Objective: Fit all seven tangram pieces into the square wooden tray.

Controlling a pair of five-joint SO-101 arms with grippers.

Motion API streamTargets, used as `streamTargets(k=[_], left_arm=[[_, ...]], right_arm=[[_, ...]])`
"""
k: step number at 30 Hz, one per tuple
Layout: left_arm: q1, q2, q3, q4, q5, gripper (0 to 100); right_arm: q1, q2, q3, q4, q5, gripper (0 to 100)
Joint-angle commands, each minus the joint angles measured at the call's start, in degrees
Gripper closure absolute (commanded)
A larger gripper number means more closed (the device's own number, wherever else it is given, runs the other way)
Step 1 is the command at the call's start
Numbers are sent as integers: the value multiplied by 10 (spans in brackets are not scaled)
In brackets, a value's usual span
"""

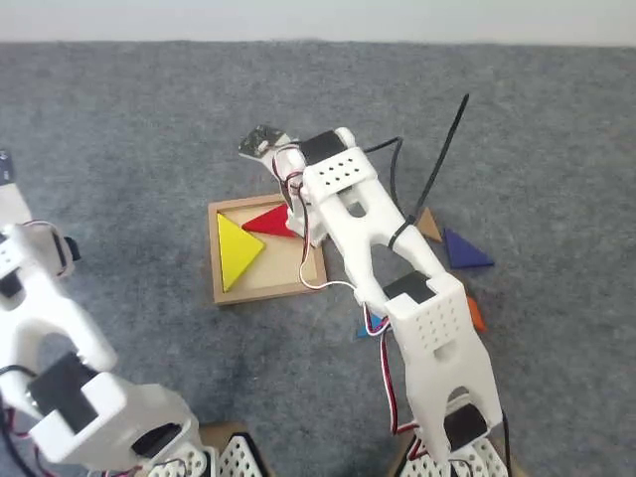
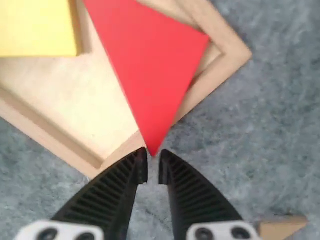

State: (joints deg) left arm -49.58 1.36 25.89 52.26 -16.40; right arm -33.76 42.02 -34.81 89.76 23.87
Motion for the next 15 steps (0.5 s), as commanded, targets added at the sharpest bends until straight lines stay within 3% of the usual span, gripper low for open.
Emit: streamTargets(k=[1, 4, 7, 11, 15], left_arm=[[1, -20, -27, 1, -11, 799], [1, -21, -27, 2, -11, 799], [1, -21, -27, 2, -11, 799], [1, -21, -27, 2, -11, 799], [1, -20, -27, -1, -11, 799]], right_arm=[[5, -7, 24, -8, 8, 839], [7, -1, 33, -14, 6, 796], [8, -12, 29, -22, 0, 813], [36, -53, -2, -42, -69, 852], [51, -83, -9, -71, -132, 808]])
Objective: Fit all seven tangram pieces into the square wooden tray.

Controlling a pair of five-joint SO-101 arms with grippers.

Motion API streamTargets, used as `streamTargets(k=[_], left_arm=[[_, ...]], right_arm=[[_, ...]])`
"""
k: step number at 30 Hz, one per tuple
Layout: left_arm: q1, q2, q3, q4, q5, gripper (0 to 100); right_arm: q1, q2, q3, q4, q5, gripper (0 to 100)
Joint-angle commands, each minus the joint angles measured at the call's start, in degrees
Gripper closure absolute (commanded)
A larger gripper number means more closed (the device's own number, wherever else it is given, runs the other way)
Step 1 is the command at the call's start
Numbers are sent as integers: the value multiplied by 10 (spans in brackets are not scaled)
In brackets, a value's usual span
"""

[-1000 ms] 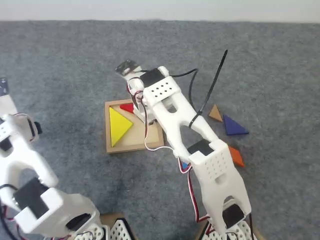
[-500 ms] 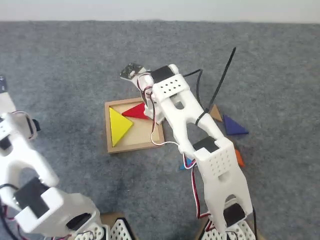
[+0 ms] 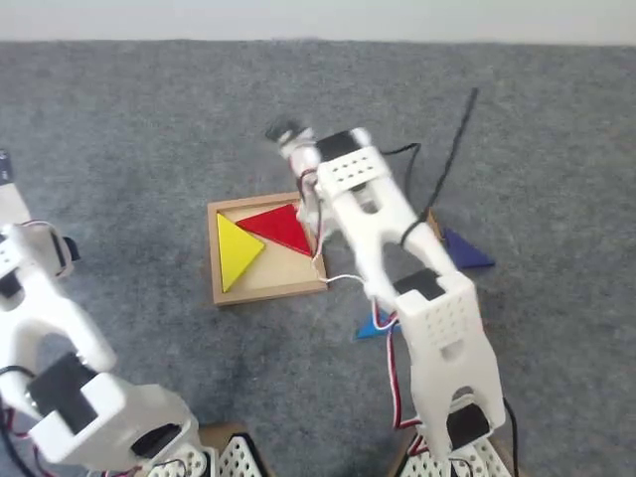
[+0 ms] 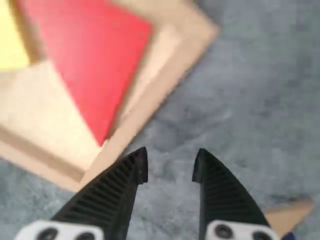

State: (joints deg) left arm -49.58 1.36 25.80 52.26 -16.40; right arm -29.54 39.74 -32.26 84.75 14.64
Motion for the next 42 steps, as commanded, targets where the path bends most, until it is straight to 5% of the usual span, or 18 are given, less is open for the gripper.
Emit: streamTargets(k=[1, 5, 16, 27, 35, 42], left_arm=[[2, -19, -26, -2, -11, 799], [8, -18, -24, -2, -11, 799], [11, -17, -22, -2, -11, 799], [11, -17, -22, 2, -11, 800], [9, -18, -22, 3, -9, 800], [11, -21, -22, 17, -10, 800]], right_arm=[[-5, -58, -33, -23, -48, 786], [-67, -29, -26, -37, -44, 712], [-102, 17, -38, -100, -47, 712], [-118, 13, -81, -117, -245, 713], [-139, 42, -79, -143, -265, 713], [-85, 85, -82, -84, -269, 713]])
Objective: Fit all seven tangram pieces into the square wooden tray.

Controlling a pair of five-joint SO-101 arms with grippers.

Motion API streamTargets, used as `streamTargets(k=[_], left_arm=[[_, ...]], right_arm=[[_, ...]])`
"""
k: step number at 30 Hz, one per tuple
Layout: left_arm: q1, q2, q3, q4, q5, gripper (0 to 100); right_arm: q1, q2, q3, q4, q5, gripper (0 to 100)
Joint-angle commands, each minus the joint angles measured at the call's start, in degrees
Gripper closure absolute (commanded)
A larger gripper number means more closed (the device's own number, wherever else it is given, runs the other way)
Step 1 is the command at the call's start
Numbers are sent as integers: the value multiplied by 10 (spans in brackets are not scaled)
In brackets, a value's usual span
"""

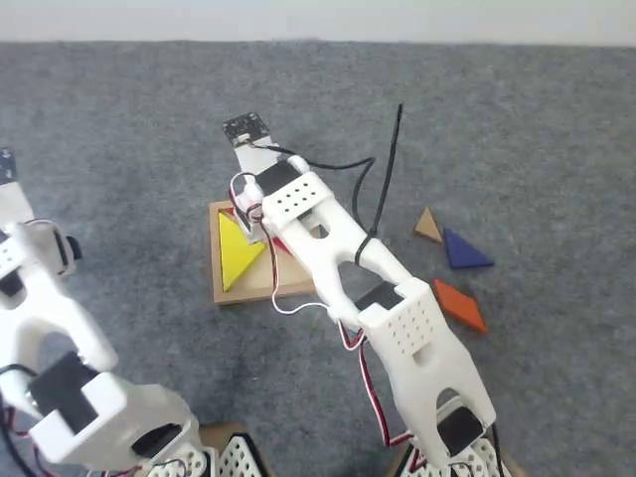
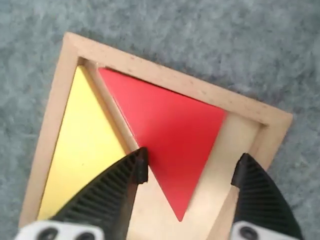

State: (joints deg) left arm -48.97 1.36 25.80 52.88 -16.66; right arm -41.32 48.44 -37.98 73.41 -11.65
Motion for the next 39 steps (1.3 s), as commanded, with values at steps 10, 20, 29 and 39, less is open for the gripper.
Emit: streamTargets(k=[10, 20, 29, 39], left_arm=[[4, -18, -24, 9, -7, 800], [3, -18, -23, 9, -8, 800], [4, -18, -23, 9, -8, 800], [4, -21, -22, 11, -8, 800]], right_arm=[[21, -62, -25, 73, -64, 713], [-19, -58, -25, 0, 250, 712], [-18, -20, -25, -38, 338, 713], [-12, 4, -25, 13, 356, 758]])
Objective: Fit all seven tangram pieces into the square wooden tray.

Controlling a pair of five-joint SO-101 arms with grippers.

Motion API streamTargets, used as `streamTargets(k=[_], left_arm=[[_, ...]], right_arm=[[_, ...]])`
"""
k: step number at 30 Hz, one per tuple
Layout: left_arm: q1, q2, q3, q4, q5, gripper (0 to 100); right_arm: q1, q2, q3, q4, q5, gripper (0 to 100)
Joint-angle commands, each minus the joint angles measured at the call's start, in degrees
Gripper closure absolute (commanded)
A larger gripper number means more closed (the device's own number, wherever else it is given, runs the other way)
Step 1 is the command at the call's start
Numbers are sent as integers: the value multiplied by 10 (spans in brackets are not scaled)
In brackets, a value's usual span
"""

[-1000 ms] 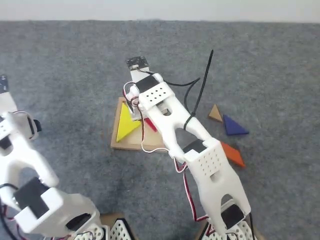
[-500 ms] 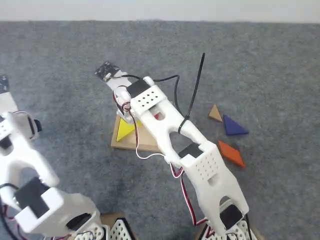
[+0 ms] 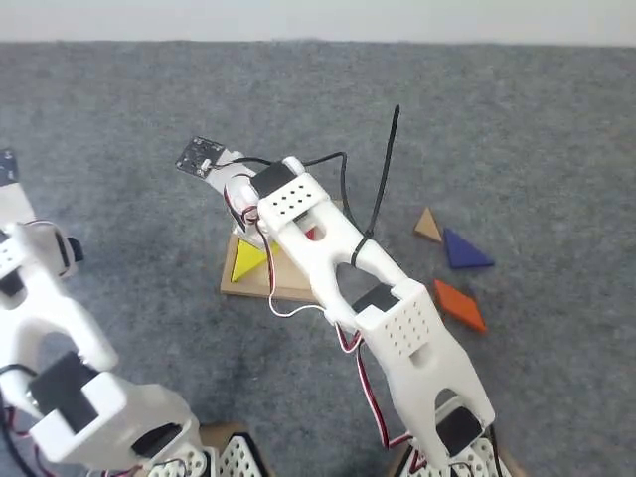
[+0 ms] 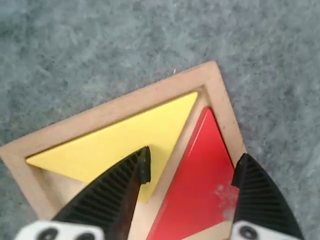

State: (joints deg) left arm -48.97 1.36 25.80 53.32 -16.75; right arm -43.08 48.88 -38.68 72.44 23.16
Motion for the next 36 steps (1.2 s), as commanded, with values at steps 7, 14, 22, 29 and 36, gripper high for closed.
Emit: streamTargets(k=[7, 14, 22, 29, 36], left_arm=[[4, -22, -22, 7, -7, 800], [4, -22, -22, 7, -7, 800], [4, -21, -22, 6, -7, 800], [4, -21, -22, 7, -7, 800], [4, -21, -22, 7, -7, 800]], right_arm=[[-3, 0, -18, 67, 9, 826], [-24, -12, -36, 80, -17, 815], [12, -7, -142, 77, -19, 814], [13, 51, -159, 55, -17, 814], [11, 86, -161, 41, -17, 814]])
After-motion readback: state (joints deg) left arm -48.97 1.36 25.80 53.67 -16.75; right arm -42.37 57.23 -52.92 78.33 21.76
